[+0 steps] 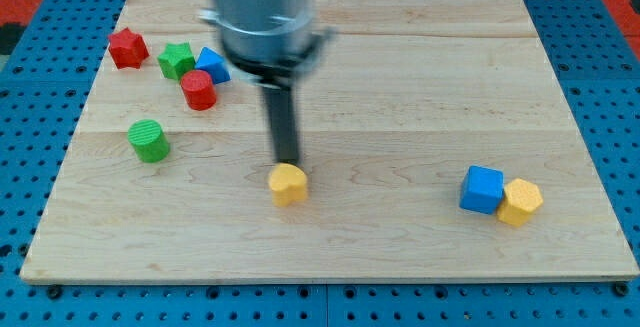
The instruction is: Push the yellow heart diagonally left below the blue cube
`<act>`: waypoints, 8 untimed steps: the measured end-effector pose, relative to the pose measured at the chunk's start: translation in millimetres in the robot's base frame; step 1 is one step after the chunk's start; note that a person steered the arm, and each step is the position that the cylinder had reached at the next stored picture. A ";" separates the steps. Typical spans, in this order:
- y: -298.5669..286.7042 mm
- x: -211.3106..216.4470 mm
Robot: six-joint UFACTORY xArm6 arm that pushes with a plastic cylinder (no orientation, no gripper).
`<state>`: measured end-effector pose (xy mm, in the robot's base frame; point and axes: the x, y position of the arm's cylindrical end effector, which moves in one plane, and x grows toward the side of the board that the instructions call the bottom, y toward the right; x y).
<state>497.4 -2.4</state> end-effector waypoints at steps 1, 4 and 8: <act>-50.6 3.8; 36.4 60.1; -17.3 103.0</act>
